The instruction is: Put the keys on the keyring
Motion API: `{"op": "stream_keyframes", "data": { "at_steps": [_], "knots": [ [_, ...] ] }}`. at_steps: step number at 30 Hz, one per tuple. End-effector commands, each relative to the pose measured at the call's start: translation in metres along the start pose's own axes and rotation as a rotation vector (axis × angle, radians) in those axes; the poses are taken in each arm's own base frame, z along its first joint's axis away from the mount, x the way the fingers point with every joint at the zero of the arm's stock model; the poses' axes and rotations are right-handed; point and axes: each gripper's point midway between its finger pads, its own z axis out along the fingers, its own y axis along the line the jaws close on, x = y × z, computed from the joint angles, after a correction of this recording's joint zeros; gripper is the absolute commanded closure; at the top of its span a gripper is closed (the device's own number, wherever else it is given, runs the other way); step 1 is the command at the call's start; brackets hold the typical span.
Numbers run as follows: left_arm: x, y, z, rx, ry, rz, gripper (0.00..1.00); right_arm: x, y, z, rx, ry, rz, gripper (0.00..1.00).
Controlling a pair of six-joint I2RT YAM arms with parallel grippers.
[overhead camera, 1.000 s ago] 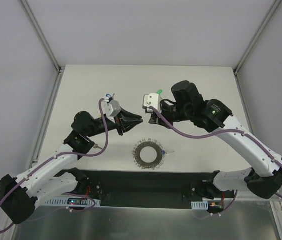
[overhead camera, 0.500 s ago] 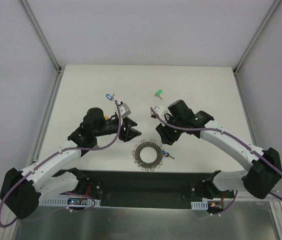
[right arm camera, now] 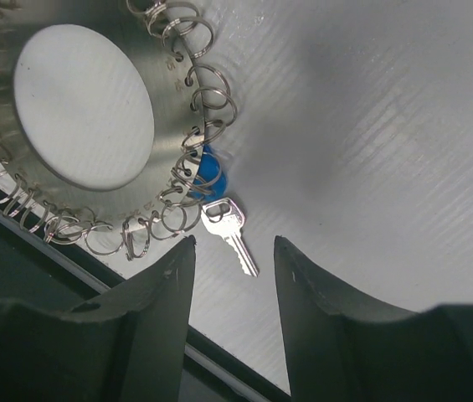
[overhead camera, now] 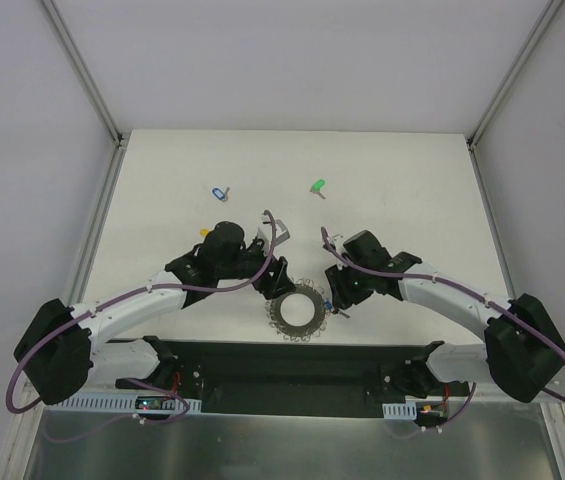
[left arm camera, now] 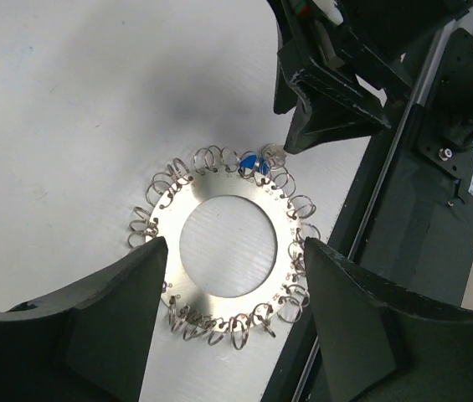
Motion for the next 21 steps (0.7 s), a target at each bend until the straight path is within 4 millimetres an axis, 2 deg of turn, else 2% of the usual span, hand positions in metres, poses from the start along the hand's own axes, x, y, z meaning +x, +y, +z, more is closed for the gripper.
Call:
{"op": "stream_keyframes", "data": {
  "at_steps": [1,7,11,17,21],
  "knots": [
    [-0.015,0.009,0.003,-0.070,-0.017,-0.058,0.34,-0.021,0.006,0.009,-0.025,-0.078,0.019,0.55],
    [-0.011,0.011,0.003,-0.086,-0.001,-0.068,0.33,-0.019,0.012,0.019,-0.025,-0.040,-0.050,0.60],
    [-0.009,0.011,0.004,-0.080,0.013,-0.071,0.32,-0.011,0.013,0.027,-0.019,0.005,-0.068,0.64],
    [-0.010,0.011,0.004,-0.082,0.019,-0.062,0.32,-0.008,0.017,0.027,-0.019,0.016,-0.083,0.68],
    [-0.011,0.012,0.004,-0.083,0.022,-0.058,0.32,-0.008,0.018,0.027,-0.012,0.026,-0.089,0.86]
  ]
}}
